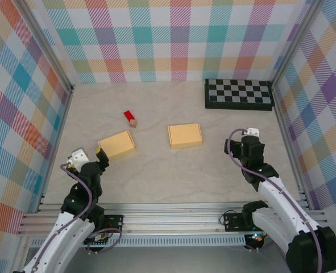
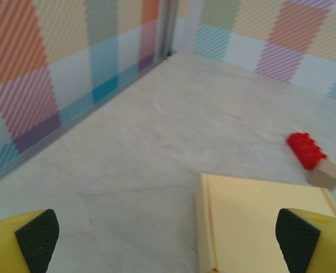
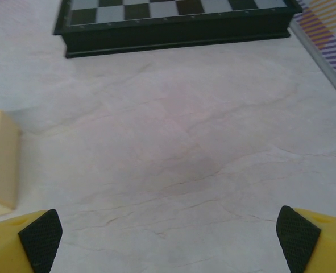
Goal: Fold the paper box
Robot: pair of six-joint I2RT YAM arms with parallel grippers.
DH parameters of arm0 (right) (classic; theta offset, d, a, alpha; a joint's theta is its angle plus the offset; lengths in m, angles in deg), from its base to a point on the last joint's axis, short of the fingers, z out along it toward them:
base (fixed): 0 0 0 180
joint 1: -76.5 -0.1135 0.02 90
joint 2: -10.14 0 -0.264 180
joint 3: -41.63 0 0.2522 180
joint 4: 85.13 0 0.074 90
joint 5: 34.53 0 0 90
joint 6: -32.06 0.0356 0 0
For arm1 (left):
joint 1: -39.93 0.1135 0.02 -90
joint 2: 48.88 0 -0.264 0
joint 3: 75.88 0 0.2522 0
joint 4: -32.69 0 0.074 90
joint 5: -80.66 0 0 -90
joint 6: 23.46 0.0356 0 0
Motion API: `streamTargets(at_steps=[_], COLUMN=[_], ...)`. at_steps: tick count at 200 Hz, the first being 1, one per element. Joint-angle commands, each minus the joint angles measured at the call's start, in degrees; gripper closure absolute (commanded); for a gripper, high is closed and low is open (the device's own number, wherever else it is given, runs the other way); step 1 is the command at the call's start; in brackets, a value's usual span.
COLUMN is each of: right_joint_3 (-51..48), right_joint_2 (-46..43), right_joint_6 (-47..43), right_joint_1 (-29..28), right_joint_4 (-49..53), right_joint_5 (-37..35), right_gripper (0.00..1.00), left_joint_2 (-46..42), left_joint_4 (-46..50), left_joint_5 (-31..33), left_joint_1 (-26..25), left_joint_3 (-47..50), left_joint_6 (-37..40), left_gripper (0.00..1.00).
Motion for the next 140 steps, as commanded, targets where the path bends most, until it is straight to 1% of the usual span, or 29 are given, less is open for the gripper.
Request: streamTargets(at_steps=[1, 16, 28, 39, 46, 54, 67, 78, 87, 98, 112, 126, 132, 140], right_joint_3=[-3.0, -6.2, -8.1, -9.0, -9.3, -8.6, -7.5, -6.6, -5.6, -3.8, -4.2, -4.3, -4.5, -4.9], right_joint_2=[3.0, 6.4, 8.9, 11.5, 13.5, 16.4, 20.5, 23.6, 25.9, 28.1, 32.1, 34.5, 35.3, 36.4], right_joint_6=[-4.1, -6.0, -5.3, -4.5, -4.6, -5.2, -7.3, -8.7, -9.8, -9.3, -9.6, -10.3, -10.3, -10.2], right_joint_1=[2.4, 4.2, 6.0, 7.5, 8.1, 8.5, 8.7, 8.7, 8.8, 9.2, 9.5, 9.5, 9.5, 9.5], right_joint_4=[-13.9, -22.4, -27.4, -31.2, -34.0, -36.3, -40.5, -44.5, -46.2, -45.6, -50.8, -53.1, -54.0, -55.7], right_joint_5=[-2.0, -1.4, 0.1, 1.9, 2.8, 3.7, 7.0, 9.1, 10.3, 11.9, 14.1, 16.1, 16.4, 16.4], right_gripper=[0.00, 0.00, 0.00, 0.00, 0.00, 0.00, 0.00, 0.00, 0.00, 0.00, 0.00, 0.00, 0.00, 0.00], left_joint_2=[5.9, 12.5, 18.3, 24.9, 29.8, 35.3, 43.5, 48.5, 51.2, 52.7, 54.7, 57.3, 59.3, 62.0], left_joint_4=[-14.9, -24.7, -32.8, -39.0, -41.4, -45.4, -49.7, -52.8, -54.7, -49.8, -48.4, -53.2, -58.1, -63.0], left_joint_5=[1.2, -2.6, -8.9, -13.9, -16.1, -17.9, -22.8, -24.1, -24.1, -24.7, -26.2, -27.4, -26.4, -26.4], left_joint_1=[7.0, 12.9, 18.0, 21.7, 22.9, 23.0, 23.0, 22.8, 22.9, 23.1, 22.3, 20.8, 19.9, 18.9], left_joint_3=[4.8, 8.5, 9.7, 9.0, 7.6, 6.0, 2.6, 0.6, -0.5, -3.6, -5.8, -4.9, -3.8, -3.2], left_joint_6=[-0.4, -2.6, -2.5, -2.8, -2.4, -0.7, 3.1, 4.3, 5.0, 5.0, 6.1, 6.1, 5.8, 7.4], left_gripper=[0.00, 0.00, 0.00, 0.00, 0.00, 0.00, 0.00, 0.00, 0.00, 0.00, 0.00, 0.00, 0.00, 0.00])
